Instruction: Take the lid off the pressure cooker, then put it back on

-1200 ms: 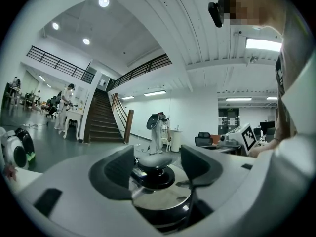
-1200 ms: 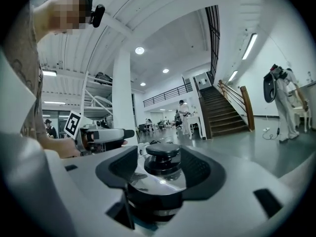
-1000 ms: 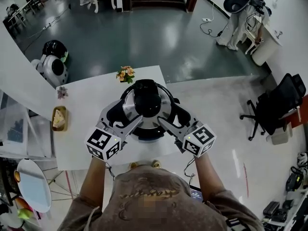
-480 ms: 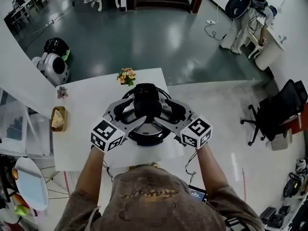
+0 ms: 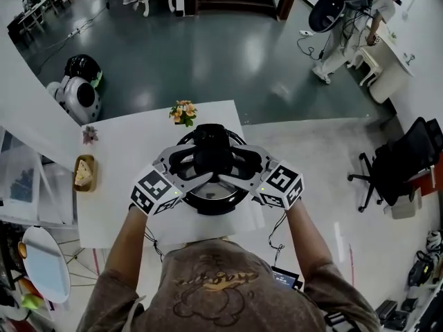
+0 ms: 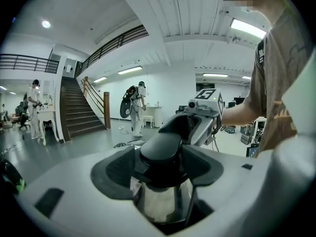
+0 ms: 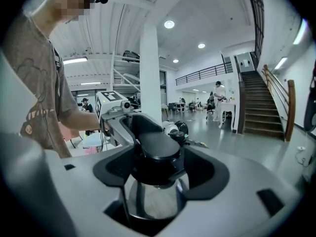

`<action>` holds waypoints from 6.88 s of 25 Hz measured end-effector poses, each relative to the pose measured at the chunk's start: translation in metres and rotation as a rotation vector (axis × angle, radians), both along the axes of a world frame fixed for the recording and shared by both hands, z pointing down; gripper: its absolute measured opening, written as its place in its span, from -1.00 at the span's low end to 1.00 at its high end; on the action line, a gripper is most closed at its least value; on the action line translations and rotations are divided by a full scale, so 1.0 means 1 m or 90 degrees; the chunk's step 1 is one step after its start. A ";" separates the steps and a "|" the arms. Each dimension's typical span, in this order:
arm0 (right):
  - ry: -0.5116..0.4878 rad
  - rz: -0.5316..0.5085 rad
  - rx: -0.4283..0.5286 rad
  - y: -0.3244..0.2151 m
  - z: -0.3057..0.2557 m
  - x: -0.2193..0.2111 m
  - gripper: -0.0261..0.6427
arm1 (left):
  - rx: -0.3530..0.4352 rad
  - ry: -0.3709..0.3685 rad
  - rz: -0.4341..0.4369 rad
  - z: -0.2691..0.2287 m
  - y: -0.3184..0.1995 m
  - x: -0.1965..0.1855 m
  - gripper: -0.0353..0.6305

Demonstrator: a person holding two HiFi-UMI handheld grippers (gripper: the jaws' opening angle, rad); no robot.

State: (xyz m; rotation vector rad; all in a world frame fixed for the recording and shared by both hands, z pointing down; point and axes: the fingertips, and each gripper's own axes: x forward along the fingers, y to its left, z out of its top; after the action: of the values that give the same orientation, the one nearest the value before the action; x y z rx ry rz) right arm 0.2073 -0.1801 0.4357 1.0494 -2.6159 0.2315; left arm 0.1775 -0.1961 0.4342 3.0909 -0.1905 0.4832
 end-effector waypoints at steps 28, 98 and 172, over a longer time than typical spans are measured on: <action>0.024 0.034 -0.020 -0.008 0.001 -0.009 -0.11 | -0.005 -0.027 0.109 0.004 0.001 0.002 -0.13; 0.039 0.229 0.027 0.001 -0.066 -0.021 -0.12 | 0.065 0.001 0.291 -0.065 0.004 -0.008 -0.12; 0.077 -0.207 -0.075 -0.017 0.176 -0.333 -0.12 | -0.087 -0.117 -0.163 0.177 -0.001 -0.321 -0.12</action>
State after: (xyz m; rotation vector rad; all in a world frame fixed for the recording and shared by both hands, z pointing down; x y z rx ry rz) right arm -0.1257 -0.1973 0.6115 0.5690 -2.5778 0.2348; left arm -0.1438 -0.1968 0.6115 2.8320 -0.5234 0.7322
